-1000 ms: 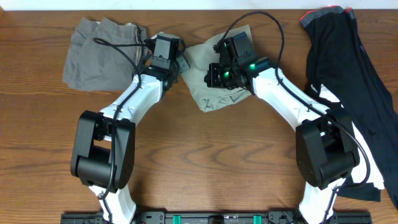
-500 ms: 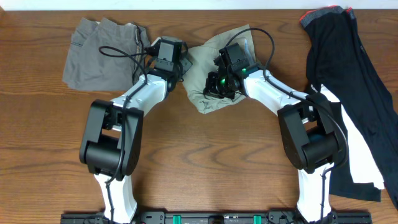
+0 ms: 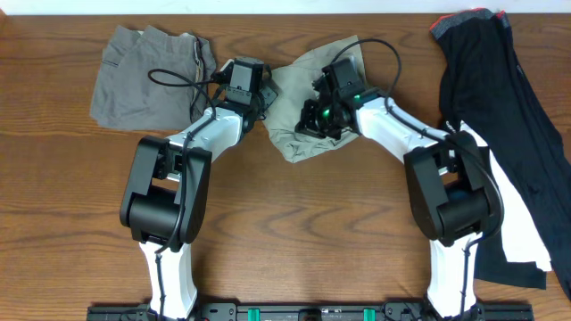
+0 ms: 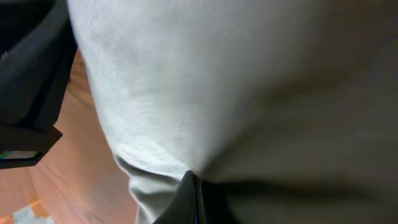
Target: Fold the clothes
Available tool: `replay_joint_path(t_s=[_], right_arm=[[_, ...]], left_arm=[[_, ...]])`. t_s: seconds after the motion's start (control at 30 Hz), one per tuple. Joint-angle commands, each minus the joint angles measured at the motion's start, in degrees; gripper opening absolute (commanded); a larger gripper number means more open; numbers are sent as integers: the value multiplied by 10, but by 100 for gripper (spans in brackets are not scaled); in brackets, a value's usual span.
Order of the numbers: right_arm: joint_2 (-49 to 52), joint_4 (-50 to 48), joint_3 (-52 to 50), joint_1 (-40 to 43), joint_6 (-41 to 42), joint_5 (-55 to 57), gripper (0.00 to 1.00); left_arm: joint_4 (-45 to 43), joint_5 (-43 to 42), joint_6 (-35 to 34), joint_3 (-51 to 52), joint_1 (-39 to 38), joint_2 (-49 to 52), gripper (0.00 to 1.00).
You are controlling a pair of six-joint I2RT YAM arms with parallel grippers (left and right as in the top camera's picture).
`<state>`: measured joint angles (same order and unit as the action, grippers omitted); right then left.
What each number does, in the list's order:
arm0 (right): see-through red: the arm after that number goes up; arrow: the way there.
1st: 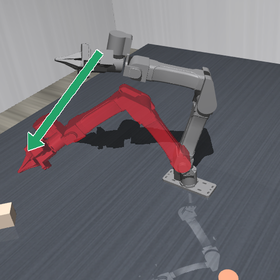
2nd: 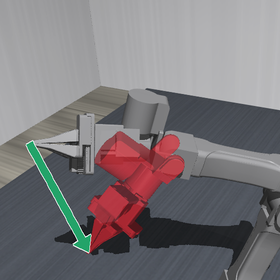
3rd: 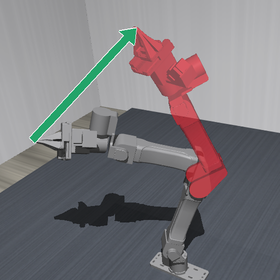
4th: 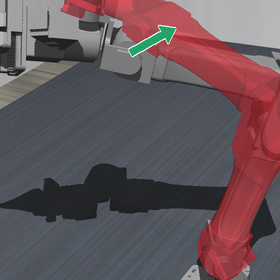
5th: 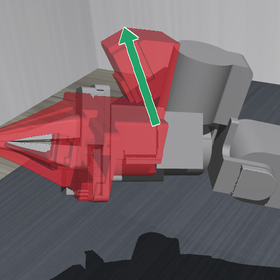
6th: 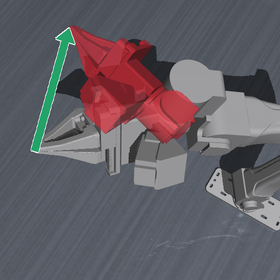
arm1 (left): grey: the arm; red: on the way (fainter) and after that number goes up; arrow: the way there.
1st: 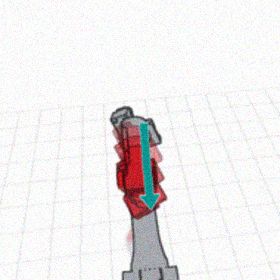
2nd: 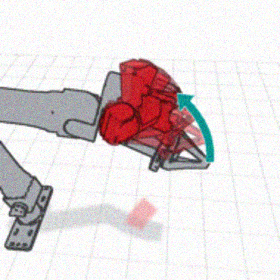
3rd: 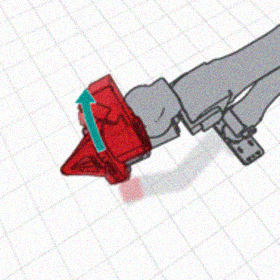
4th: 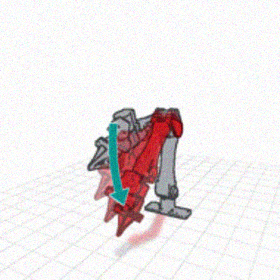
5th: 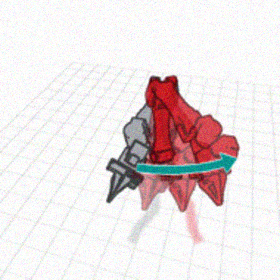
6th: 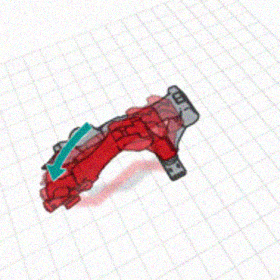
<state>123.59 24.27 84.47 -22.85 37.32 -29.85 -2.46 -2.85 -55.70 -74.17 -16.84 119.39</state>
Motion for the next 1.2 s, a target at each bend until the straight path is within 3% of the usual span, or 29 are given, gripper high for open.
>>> replay_joint_path(t_s=[0.0,0.33,0.53,0.7,0.83,1.03,1.17], right_arm=[[2,5,-7,33,-37,4,1],[0,28,-7,126,-96,7,1],[-7,31,-7,173,-183,-37,1],[-30,57,-3,184,-238,-33,1],[-68,79,3,189,-271,59,4],[-106,81,18,217,-302,182,9],[-108,88,29,237,-328,150,4]], left_arm=[[11,-1,-3,-2,10,10,6],[24,-2,2,-1,16,10,6],[24,-2,23,-1,16,10,6],[24,-55,129,-2,25,2,6],[58,-120,206,-2,49,-25,6],[156,-130,287,-2,86,-91,6],[208,-130,348,-2,106,-143,6]])
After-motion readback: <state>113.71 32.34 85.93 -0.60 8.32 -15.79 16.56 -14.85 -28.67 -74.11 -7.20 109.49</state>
